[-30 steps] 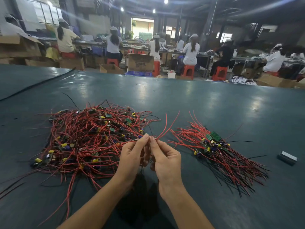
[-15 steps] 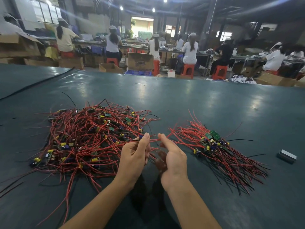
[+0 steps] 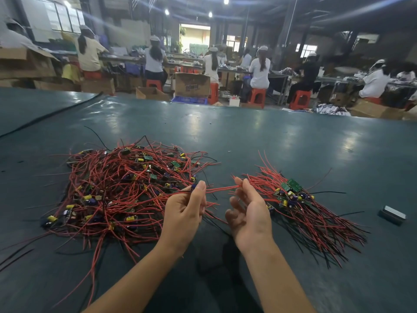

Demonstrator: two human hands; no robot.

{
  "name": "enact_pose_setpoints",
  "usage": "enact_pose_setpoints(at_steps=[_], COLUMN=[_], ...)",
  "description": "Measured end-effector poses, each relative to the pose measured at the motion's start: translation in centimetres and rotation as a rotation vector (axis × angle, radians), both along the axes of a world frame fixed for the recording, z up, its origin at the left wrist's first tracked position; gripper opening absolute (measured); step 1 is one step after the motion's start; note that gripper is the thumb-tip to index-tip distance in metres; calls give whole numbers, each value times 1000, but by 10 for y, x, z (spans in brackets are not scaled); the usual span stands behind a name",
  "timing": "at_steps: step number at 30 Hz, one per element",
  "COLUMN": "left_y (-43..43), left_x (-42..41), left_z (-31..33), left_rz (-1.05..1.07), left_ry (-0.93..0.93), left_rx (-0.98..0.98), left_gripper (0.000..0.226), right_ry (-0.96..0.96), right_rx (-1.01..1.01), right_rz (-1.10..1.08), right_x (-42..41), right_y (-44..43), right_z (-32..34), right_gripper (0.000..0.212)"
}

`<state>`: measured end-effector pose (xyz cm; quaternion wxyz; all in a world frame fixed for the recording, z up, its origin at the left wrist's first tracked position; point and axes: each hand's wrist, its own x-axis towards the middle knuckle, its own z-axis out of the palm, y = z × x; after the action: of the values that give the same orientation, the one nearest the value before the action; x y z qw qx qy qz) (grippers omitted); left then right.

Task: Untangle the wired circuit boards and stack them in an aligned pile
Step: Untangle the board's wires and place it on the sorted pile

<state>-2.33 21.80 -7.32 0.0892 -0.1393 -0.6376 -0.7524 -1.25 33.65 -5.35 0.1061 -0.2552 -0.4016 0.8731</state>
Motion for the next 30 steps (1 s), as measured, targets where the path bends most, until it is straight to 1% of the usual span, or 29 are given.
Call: enact_pose_setpoints(at_steps=[2, 3, 5, 8, 15, 20, 24, 30], left_y=[-2, -3, -3, -3, -4, -2, -3, -4], left_x=[-1, -2, -2, -2, -3, -2, -2, -4], left_z=[2, 2, 3, 3, 4, 4, 3, 2], left_rz=[6, 6, 7, 9, -9, -19, -17, -13], left_ry=[0, 4, 11, 5, 17, 24, 39, 38], left_rx=[24, 27, 28, 30, 17, 22, 15, 8], left_gripper=[57, 56, 53, 52, 47, 48, 46, 46], right_ry=[16, 24, 36, 46, 67, 84, 98, 131], right_rx=[-3, -4, -1, -4, -60, -40, -31, -97], right_rz=[49, 67, 84, 63, 18, -29, 1, 5], right_x=[1, 1, 2, 2, 2, 2, 2, 3], right_y=[1, 1, 3, 5, 7, 6, 8, 8], right_z=[-1, -1, 0, 3, 4, 4, 3, 2], right_gripper=[23, 23, 16, 11, 12, 11, 15, 18])
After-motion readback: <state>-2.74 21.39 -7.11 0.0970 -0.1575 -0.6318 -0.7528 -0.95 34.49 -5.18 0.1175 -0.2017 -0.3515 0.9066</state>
